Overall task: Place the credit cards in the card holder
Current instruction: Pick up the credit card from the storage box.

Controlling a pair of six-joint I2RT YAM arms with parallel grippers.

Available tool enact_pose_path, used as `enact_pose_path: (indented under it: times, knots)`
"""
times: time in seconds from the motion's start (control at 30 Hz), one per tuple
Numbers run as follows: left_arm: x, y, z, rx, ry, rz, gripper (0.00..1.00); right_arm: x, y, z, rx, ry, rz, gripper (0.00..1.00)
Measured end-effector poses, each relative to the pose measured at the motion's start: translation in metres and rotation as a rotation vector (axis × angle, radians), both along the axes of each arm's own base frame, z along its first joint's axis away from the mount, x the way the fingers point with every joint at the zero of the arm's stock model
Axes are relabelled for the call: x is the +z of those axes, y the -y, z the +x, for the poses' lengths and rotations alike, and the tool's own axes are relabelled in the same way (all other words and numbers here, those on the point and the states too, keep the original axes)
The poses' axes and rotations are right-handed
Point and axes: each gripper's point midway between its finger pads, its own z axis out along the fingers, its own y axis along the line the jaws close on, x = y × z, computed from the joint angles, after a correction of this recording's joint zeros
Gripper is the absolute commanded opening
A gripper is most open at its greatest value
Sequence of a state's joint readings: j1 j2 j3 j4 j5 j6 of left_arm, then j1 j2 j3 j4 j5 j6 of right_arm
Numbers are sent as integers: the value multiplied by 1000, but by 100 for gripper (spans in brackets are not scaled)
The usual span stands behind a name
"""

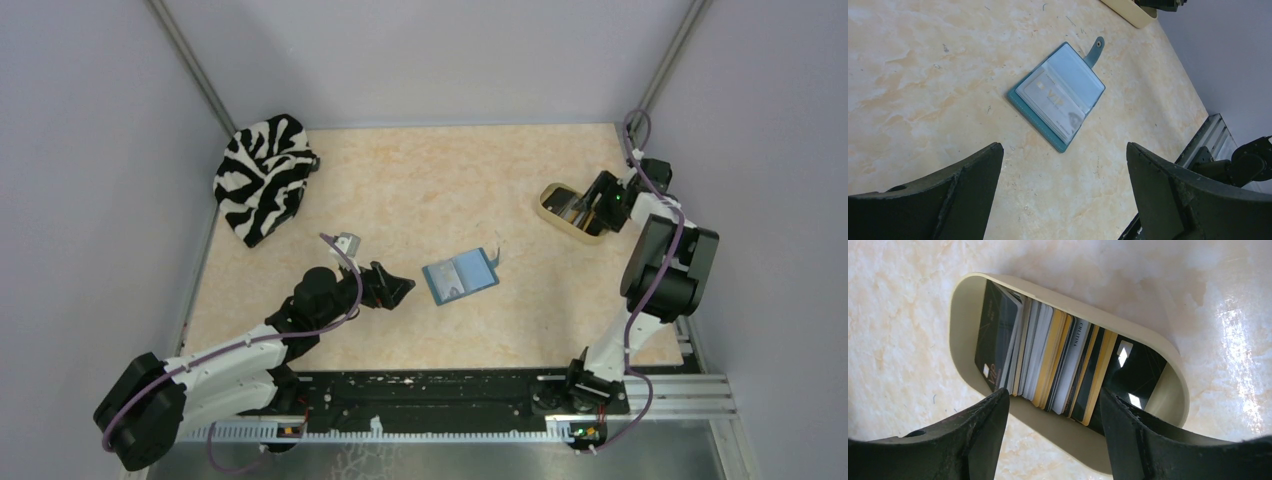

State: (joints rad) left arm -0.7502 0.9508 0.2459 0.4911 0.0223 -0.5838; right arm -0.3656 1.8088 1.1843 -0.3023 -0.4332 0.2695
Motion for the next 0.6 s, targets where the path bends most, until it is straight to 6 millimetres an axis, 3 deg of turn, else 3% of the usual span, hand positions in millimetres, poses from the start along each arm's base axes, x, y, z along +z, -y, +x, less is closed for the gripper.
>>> enact_pose_path:
  times: [0.17,0.4,0.6]
  knots:
    - [0,0,0,0,-1,0,99,-17,1,-3,-2,-41,1,70]
    - [-3,0,0,0,-8,3,98,-16,4,1,-5,-26,-5,71]
    - [-4,1,0,0,-12,6,98,-14,-2,16,20,24,46,69]
